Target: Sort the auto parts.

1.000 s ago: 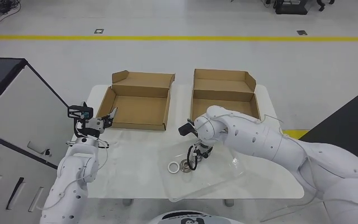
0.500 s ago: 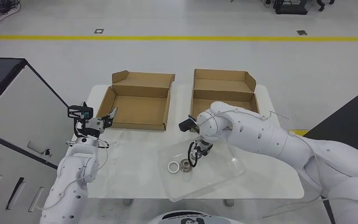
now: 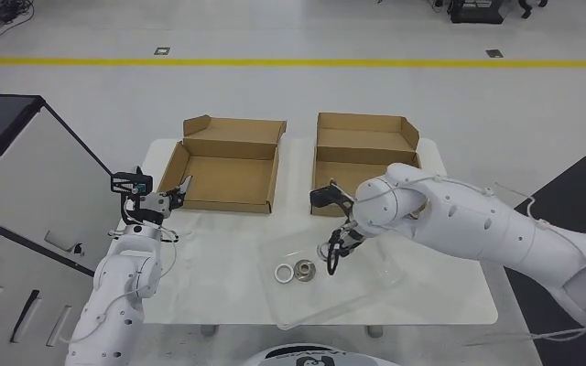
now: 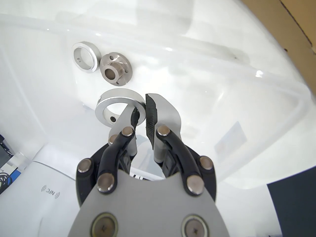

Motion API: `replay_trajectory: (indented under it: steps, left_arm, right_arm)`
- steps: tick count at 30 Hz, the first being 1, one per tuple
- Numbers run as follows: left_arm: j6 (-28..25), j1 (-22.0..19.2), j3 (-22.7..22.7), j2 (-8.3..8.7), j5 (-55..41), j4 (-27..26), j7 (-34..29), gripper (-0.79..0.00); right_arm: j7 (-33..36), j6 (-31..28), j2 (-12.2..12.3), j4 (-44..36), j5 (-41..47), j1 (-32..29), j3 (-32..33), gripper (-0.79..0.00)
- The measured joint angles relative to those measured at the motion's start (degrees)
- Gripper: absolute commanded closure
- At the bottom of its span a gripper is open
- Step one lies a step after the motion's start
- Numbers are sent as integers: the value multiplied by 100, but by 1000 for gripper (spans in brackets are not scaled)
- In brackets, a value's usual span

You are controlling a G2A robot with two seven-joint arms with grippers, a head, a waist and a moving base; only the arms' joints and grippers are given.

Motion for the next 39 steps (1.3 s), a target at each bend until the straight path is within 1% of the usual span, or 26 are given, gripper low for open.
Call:
replay_trajectory:
  steps: [2, 17, 20, 23, 29, 36, 39]
  left_arm:
    - [0, 0, 0, 0, 0, 0, 0, -785]
    - [0, 0, 0, 0, 0, 0, 0, -785]
    - [0, 0, 0, 0, 0, 0, 0, -785]
    - [0, 0, 0, 0, 0, 0, 0, -785]
    - [0, 0, 0, 0, 0, 0, 0, -785]
    - [0, 0, 0, 0, 0, 0, 0, -785]
    - [0, 0, 0, 0, 0, 0, 0, -785]
  right_arm:
    - [4, -4, 29, -21, 10, -2, 13, 0]
    - [6, -6, 20, -11, 5, -3, 10, 0]
    - [-133, -159, 34, 41, 13, -95, 57, 0]
    - [-116, -384, 92, 66, 46, -127, 191, 0]
    - [-186, -915, 336, -27, 397, -324, 642, 0]
    - [-232, -2070, 825, 169, 1193, -879, 1445, 0]
    - [-177, -2462, 1019, 239, 1436, -1118, 1763, 0]
